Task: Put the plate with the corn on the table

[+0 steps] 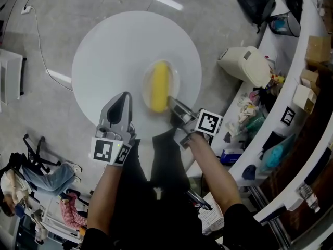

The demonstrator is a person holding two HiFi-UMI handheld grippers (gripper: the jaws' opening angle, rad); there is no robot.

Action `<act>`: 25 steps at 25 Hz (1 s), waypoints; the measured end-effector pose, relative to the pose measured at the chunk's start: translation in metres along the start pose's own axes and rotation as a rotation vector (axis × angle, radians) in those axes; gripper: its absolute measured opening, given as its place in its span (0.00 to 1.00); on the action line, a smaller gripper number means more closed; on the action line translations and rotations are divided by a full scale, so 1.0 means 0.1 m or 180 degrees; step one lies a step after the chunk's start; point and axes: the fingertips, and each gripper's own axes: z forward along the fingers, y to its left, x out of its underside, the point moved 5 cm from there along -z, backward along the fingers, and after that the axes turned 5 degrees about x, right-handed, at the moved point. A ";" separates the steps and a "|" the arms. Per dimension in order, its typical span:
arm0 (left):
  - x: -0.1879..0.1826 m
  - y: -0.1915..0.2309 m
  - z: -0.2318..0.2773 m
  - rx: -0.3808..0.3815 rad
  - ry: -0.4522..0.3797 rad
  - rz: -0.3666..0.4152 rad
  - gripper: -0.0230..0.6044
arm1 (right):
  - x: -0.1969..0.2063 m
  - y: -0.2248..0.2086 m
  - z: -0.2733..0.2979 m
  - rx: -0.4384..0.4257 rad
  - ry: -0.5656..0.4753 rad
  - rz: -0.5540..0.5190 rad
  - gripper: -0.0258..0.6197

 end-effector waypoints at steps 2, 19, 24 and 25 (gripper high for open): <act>0.01 0.00 0.00 -0.0011 -0.0009 -0.0015 0.04 | -0.02 -0.01 0.01 -0.0007 0.0005 -0.0014 0.08; 0.08 0.08 0.00 -0.0021 -0.0007 -0.0096 0.04 | -0.01 -0.12 0.13 0.0168 0.0024 0.0080 0.09; 0.10 0.09 -0.02 -0.0029 -0.0005 -0.0109 0.04 | 0.00 -0.11 0.13 0.0323 0.0012 0.0000 0.09; 0.10 0.10 -0.02 -0.0030 -0.0007 -0.0107 0.04 | 0.00 -0.10 0.13 0.0369 0.0002 -0.0042 0.09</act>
